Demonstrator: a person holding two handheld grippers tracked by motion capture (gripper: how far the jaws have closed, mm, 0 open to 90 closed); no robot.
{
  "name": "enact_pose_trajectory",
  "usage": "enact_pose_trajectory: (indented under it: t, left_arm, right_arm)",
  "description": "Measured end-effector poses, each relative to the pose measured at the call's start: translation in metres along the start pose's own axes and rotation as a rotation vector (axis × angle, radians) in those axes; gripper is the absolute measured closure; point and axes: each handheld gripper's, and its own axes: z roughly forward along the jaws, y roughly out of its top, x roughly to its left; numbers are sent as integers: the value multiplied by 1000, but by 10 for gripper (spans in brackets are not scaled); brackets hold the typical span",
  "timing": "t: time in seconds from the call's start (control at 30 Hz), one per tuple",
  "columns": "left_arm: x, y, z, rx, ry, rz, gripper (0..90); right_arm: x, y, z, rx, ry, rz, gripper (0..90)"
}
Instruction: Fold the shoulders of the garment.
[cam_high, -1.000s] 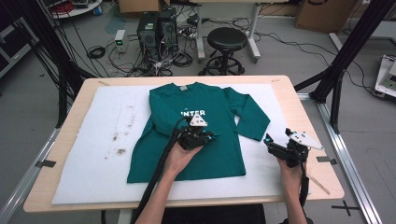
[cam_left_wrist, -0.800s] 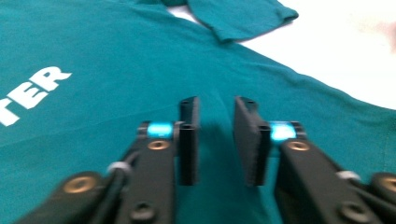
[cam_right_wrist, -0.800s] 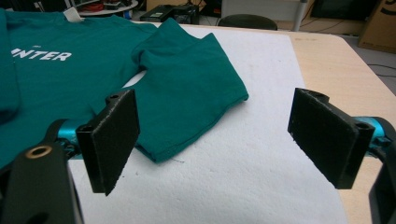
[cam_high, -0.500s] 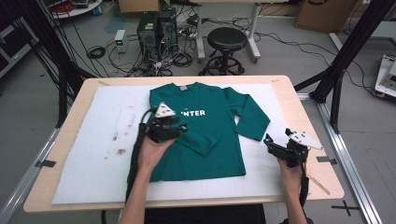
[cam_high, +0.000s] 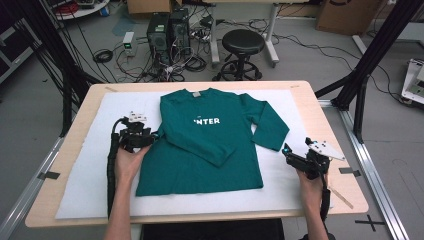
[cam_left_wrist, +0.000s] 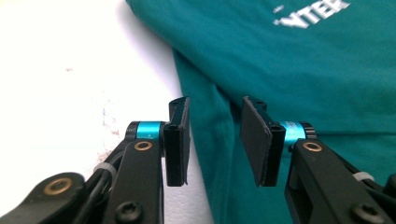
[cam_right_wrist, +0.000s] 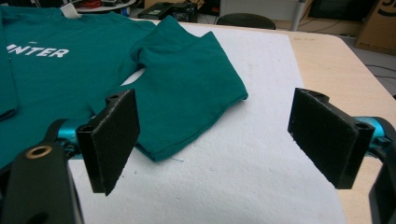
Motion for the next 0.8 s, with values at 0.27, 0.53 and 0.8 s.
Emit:
enact_pose_trajectory:
  t: [0.27, 0.53, 0.8]
  left_arm:
    - [1, -1, 33, 57, 23, -3, 677]
    - [22, -5, 24, 24, 69, -114, 863]
    - [27, -1, 16, -82, 25, -159, 734]
  right_arm:
    - [0, 0, 0, 0, 2, 2, 170]
    - [0, 0, 0, 2, 1, 2, 170]
    - [1, 0, 1, 9, -2, -3, 170]
